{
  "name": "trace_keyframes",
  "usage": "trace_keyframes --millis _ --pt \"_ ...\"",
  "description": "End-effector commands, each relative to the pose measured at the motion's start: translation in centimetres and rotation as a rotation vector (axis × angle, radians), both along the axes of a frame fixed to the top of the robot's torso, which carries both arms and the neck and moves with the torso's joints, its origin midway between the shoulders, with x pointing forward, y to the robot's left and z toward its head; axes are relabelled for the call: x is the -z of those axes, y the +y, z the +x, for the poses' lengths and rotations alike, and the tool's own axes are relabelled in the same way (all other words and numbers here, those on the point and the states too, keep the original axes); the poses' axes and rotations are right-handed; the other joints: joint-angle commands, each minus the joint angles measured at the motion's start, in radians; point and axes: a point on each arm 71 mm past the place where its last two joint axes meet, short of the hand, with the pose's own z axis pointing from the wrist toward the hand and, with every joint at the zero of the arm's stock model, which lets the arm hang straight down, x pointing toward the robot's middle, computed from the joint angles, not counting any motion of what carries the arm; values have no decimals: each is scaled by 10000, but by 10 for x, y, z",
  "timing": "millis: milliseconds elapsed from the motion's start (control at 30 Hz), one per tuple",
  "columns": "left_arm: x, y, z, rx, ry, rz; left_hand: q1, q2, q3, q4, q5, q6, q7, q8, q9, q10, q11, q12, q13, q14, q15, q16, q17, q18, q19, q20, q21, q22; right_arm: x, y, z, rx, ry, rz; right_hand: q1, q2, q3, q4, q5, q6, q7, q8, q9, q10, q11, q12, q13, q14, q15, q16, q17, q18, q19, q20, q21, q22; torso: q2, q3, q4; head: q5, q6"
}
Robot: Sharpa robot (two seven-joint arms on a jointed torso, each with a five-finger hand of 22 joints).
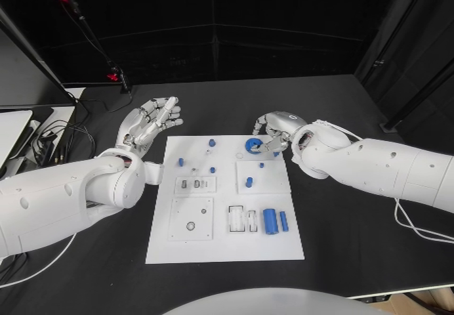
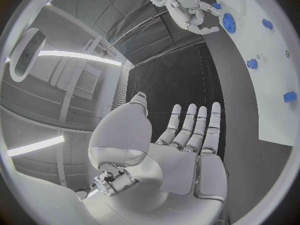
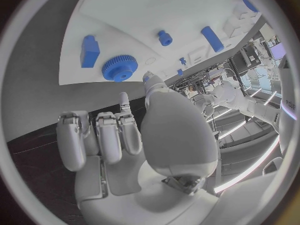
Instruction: Assemble the parts on the task board
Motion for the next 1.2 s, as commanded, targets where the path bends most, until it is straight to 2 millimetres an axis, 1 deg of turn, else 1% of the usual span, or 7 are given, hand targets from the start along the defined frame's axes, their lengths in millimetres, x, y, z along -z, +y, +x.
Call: trace_keyframes --millis 33,300,500,600,833,1067,1200 --pt "-14 -2 -5 304 -1940 -511 27 92 -62 25 40 33 1508 -33 -10 67 27 20 -7 15 50 -57 5 85 -60 6 -4 -9 1 1 2 245 59 -569 71 3 84 -4 -49 39 -33 -96 -39 1041 -99 25 2629 1040 -52 24 2629 -70 1061 -90 33 2630 1 0 7 14 -14" --pt "-14 -1 -5 292 -1937 -504 39 98 -73 26 70 31 1507 -38 -10 68 27 19 -8 14 50 -59 4 84 -64 6 -1 -9 2 2 5 526 84 -594 121 50 226 -12 -72 -6 -63 -349 -180 1041 -144 25 2629 1040 -109 24 2629 -70 1061 -160 33 2630 0 8 4 36 -17" --pt "-14 -2 -5 291 -1938 -502 40 98 -75 26 74 29 1507 -39 -10 68 27 19 -8 14 50 -59 4 84 -61 6 1 -7 4 3 8 670 192 -680 131 89 282 -14 -102 75 -61 -397 -215 1041 -146 25 2629 1040 -120 24 2629 -70 1061 -175 33 2630 -3 7 -16 50 -60" --pt "-14 -2 -5 294 -1933 -502 43 100 -79 27 83 25 1508 -42 -11 68 27 18 -8 13 50 -60 4 83 -71 6 -5 -14 5 4 9 737 244 -711 148 114 322 -19 -119 51 -59 -490 -265 1041 -148 25 2629 1040 -125 24 2629 -70 1061 -183 33 2630 10 8 3 40 -51" --pt "-14 -1 -5 273 -1927 -489 43 100 -79 27 83 25 1508 -42 -11 68 27 18 -8 13 50 -60 4 83 -71 6 -5 -14 7 5 11 838 416 -840 104 159 353 -11 -147 127 -78 -565 -310 1041 -160 25 2629 1040 -132 24 2629 -70 1061 -191 33 2630 -5 3 -11 59 -102" --pt "-14 -1 -5 273 -1925 -489 45 102 -82 27 88 23 1508 -44 -11 68 27 18 -9 13 50 -61 4 83 -75 6 -6 -16 9 6 12 838 561 -946 19 153 375 -15 -157 471 -165 -808 -443 1041 -240 25 2629 1040 -198 24 2629 -70 1061 -247 33 2630 -3 5 -4 55 -126" --pt "-14 -1 -5 274 -1923 -490 48 105 -86 28 95 20 1508 -47 -11 68 27 18 -9 13 50 -62 4 82 -81 6 -8 -20 10 7 13 854 638 -999 27 185 425 -19 -152 860 -220 -1034 -552 1041 -296 25 2629 1040 -256 24 2629 -70 1061 -305 33 2630 -10 7 0 10 -139"
